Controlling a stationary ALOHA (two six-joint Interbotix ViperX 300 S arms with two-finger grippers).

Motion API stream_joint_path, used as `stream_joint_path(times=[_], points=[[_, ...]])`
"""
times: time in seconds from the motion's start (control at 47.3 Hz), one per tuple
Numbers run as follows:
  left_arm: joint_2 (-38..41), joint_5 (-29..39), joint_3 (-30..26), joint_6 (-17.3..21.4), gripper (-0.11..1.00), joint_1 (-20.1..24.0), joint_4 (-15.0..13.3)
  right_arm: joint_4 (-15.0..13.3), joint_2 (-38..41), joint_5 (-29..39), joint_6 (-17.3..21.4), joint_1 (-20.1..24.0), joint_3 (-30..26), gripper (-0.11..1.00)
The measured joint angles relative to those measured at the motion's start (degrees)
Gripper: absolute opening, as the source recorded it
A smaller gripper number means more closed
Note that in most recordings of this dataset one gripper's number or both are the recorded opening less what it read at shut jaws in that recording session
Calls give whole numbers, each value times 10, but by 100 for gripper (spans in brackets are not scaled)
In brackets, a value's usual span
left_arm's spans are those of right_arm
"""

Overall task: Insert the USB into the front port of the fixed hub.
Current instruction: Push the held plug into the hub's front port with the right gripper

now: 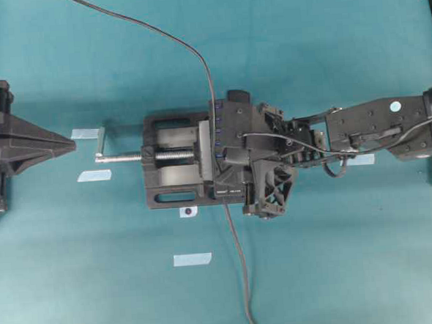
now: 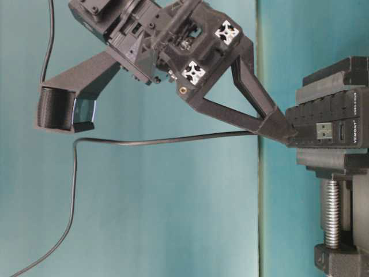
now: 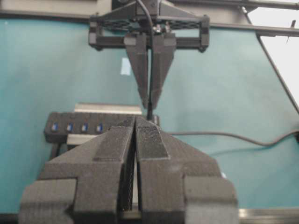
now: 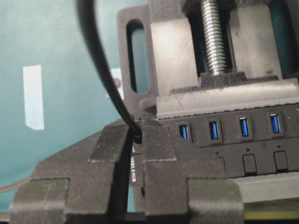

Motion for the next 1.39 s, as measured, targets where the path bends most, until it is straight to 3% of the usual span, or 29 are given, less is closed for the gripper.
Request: stream_joint_path(times=[1.394], points=[[0, -1, 3, 0, 0, 0, -1, 0, 14, -7, 0, -9, 0, 2]])
